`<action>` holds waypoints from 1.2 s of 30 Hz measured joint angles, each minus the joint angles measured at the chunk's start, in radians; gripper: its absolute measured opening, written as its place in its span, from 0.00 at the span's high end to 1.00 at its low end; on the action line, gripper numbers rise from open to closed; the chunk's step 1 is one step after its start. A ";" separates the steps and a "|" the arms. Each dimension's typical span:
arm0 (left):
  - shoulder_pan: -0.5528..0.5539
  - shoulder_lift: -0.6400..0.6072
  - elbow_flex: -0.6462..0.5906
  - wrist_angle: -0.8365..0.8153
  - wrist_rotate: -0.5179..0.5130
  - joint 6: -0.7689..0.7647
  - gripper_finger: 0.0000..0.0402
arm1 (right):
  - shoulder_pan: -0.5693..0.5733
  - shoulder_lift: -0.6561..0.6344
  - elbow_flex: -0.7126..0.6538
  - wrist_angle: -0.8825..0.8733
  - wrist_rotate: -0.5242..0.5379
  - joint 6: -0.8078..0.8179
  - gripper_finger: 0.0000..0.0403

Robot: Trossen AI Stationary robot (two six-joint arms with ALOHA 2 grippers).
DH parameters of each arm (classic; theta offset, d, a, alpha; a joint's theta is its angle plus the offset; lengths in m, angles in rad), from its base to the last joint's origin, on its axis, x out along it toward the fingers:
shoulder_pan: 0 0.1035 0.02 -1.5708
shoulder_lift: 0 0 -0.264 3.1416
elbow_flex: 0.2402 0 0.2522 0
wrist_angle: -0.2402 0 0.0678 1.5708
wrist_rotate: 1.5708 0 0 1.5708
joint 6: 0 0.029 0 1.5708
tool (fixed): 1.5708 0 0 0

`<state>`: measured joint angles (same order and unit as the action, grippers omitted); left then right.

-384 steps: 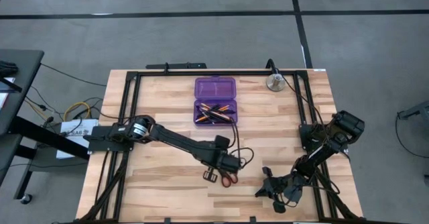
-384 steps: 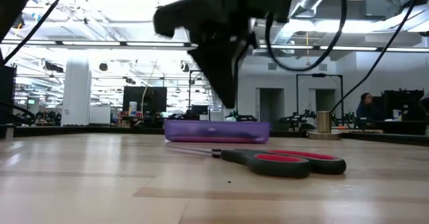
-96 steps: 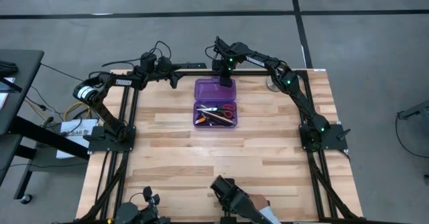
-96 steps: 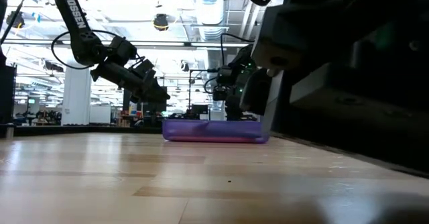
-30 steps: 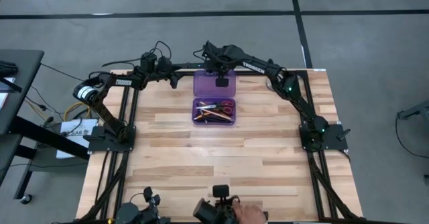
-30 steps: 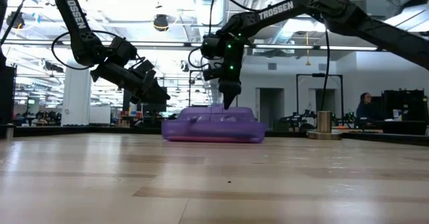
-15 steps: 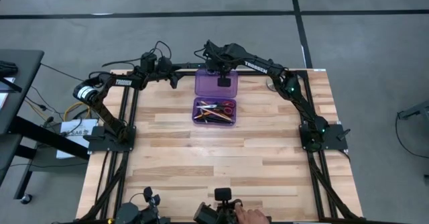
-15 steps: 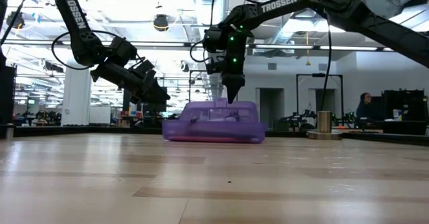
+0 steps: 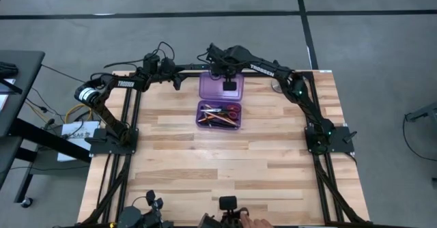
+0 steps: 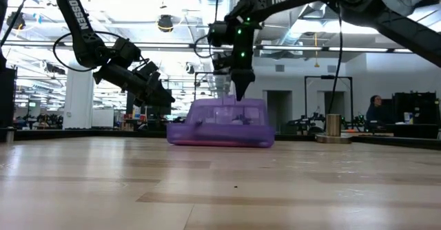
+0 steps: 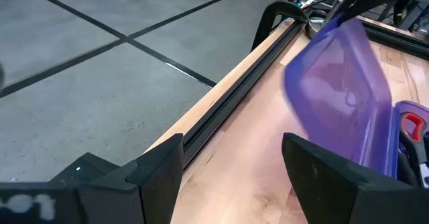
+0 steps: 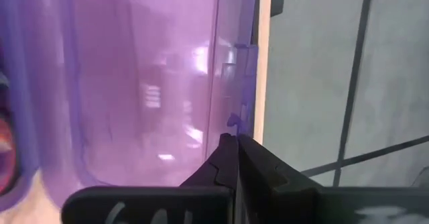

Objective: Pick & place school supplies into a supply box
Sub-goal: Close the purple supply box

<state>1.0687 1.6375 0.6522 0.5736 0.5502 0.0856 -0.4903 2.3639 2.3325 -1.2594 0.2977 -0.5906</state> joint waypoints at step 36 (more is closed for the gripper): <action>0.000 0.000 0.000 -0.032 -0.014 0.010 0.40 | 0.170 -0.064 0.000 -0.184 0.150 0.192 1.00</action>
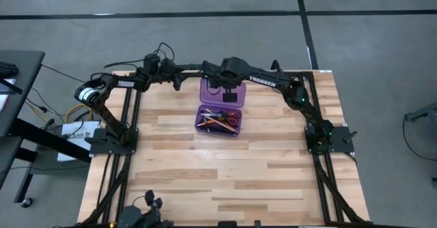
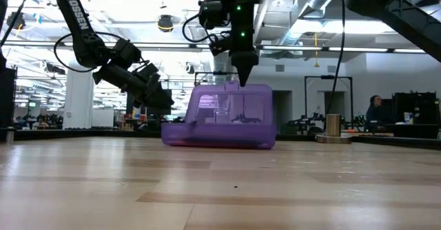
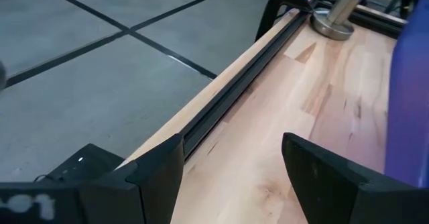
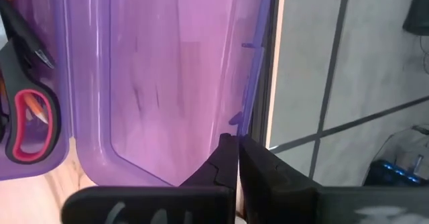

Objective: Pick & place school supplies into a supply box
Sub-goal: Close the purple supply box

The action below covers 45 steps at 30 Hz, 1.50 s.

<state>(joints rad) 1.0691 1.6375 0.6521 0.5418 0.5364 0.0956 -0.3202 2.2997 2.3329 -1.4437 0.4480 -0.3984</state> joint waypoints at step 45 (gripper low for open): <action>-0.005 0.000 0.000 -0.046 0.040 -0.073 0.40 | -0.173 -0.813 -1.287 1.223 -0.375 0.117 1.00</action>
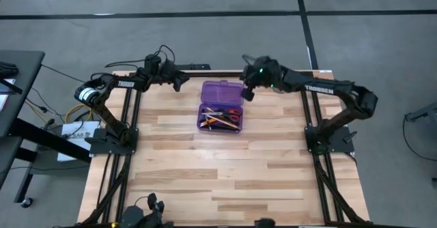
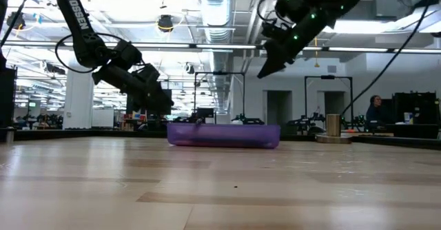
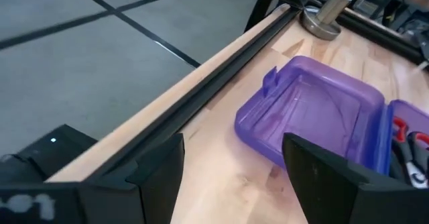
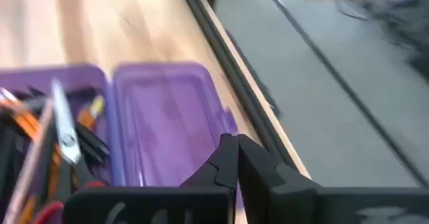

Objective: Pick & place school supplies into a supply box
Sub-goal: Close the purple supply box

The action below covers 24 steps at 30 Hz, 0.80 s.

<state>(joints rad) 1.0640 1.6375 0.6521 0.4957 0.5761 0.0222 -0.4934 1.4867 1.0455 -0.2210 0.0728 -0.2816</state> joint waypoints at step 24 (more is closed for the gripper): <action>-0.069 0.000 0.000 0.002 -0.006 -0.049 0.40 | -0.267 0.650 0.613 -0.321 -0.502 -0.233 0.66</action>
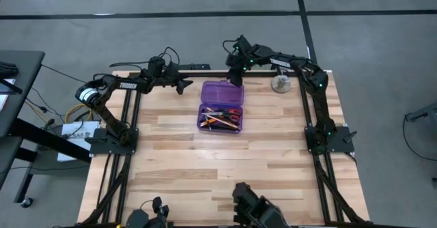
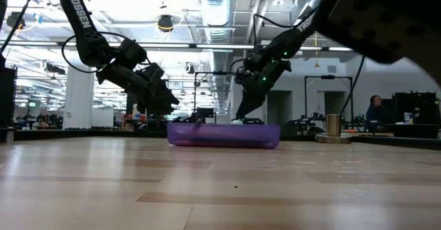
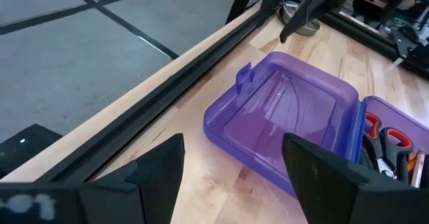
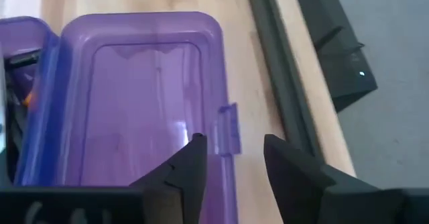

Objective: Pick & place school supplies into a supply box
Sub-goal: Close the purple supply box

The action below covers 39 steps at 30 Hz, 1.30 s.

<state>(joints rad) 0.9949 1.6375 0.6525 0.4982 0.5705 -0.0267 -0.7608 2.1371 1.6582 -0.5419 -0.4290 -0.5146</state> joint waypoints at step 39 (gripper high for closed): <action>-0.001 0.000 0.000 0.010 -0.006 0.023 0.40 | 0.022 0.155 0.116 -0.123 0.051 -0.069 0.67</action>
<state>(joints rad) 0.9936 1.6375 0.6524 0.5082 0.5648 -0.0036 -0.7391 2.2917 1.7742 -0.6645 -0.3778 -0.5833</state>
